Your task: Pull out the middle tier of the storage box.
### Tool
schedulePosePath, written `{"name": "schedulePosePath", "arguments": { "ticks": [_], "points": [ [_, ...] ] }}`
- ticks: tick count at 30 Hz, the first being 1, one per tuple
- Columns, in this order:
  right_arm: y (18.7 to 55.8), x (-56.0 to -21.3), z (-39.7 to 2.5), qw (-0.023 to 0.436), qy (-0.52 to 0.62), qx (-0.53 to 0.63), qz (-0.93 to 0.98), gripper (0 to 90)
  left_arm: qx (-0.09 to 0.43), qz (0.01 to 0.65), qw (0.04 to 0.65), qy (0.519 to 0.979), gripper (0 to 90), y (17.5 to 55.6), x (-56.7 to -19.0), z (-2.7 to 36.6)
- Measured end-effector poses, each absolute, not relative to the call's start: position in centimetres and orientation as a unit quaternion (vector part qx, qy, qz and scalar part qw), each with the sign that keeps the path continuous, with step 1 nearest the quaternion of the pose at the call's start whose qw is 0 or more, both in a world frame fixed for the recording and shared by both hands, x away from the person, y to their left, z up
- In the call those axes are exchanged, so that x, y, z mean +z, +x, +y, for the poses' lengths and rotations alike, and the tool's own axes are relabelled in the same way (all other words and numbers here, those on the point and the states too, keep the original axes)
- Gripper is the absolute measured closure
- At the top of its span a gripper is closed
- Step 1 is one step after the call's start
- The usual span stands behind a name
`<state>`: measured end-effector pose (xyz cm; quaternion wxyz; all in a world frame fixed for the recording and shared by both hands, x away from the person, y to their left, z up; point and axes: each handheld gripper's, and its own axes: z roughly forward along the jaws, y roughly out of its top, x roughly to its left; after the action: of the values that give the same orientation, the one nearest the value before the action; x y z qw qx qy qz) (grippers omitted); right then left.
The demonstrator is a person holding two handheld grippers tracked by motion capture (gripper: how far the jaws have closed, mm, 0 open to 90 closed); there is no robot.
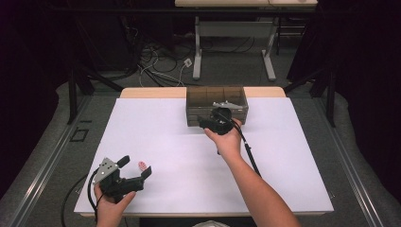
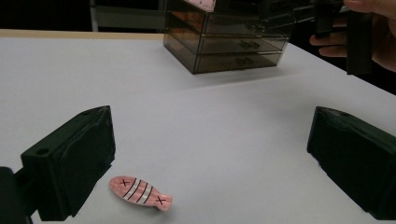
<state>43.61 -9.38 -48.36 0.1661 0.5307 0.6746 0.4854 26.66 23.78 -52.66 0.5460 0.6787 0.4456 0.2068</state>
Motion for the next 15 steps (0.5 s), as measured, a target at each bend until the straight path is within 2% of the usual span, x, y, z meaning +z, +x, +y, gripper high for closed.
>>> {"name": "schedulePosePath", "arguments": {
  "ticks": [10,15],
  "points": [
    [44.4,-49.5,-9.9,0.147,0.56,0.488,0.653,44.7,0.206,0.446,0.546,0.678,1.4,26.7,-52.7,23.8],
    [44.7,-49.8,-10.5,0.124,0.569,0.497,0.643,52.1,0.205,0.447,0.546,0.678,1.6,26.7,-52.7,23.8]
  ]
}}
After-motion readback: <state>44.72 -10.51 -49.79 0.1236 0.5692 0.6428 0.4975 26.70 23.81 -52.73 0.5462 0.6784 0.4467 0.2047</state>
